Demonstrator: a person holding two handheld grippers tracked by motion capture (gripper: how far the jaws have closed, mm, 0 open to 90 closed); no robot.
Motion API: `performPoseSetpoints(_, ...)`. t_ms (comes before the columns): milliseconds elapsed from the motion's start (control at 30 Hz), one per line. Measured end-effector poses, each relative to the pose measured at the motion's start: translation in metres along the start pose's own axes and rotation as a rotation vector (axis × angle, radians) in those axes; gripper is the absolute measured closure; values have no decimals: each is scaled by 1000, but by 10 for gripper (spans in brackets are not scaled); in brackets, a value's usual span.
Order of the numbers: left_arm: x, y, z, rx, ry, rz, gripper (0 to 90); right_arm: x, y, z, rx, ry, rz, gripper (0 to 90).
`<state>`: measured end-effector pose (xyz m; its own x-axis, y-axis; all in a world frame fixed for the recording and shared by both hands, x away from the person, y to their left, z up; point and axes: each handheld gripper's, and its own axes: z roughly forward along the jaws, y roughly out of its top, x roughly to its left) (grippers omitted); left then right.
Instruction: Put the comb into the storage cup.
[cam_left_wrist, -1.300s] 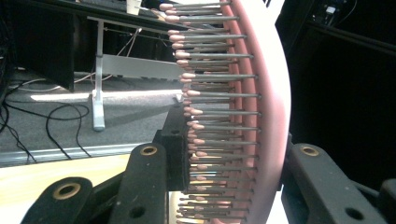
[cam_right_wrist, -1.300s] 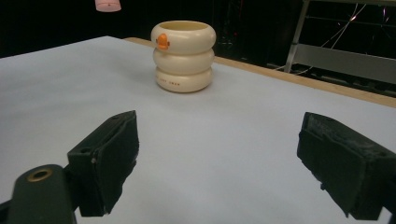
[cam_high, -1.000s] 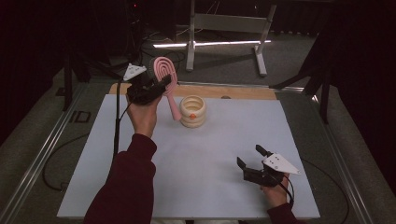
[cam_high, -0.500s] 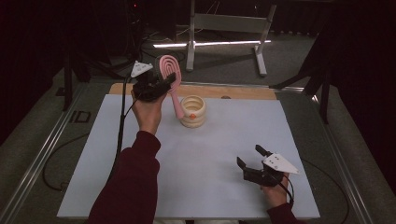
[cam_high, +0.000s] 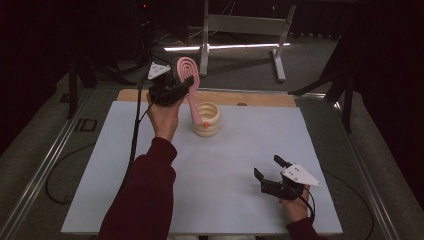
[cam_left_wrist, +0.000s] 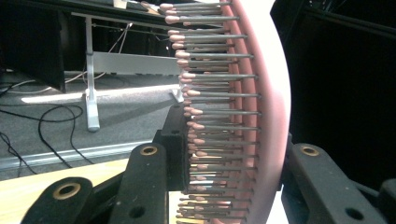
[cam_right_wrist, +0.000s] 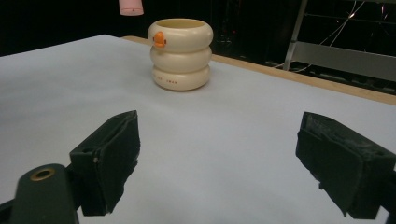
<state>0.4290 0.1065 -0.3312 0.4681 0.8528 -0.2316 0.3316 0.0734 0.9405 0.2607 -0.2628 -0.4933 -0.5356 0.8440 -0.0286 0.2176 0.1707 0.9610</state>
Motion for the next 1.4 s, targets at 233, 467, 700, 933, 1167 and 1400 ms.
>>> performPoseSetpoints(233,-1,4,3,-11,-2,-7,644,-2,-1,0,-3,4,12,136)
performPoseSetpoints(467,-4,7,9,-10,-1,6,643,-3,-1,0,-5,5,19,136)
performPoseSetpoints(700,-5,7,14,-21,1,-5,643,-3,-1,-1,-11,16,24,137)
performPoseSetpoints(933,-4,6,18,-30,3,-18,644,-2,0,-1,-13,17,33,136)
performPoseSetpoints(1167,-3,5,21,-36,2,-21,643,-3,0,-1,-18,19,39,136)
performPoseSetpoints(1400,-3,3,25,-49,0,-27,643,-3,1,-1,-19,22,40,136)
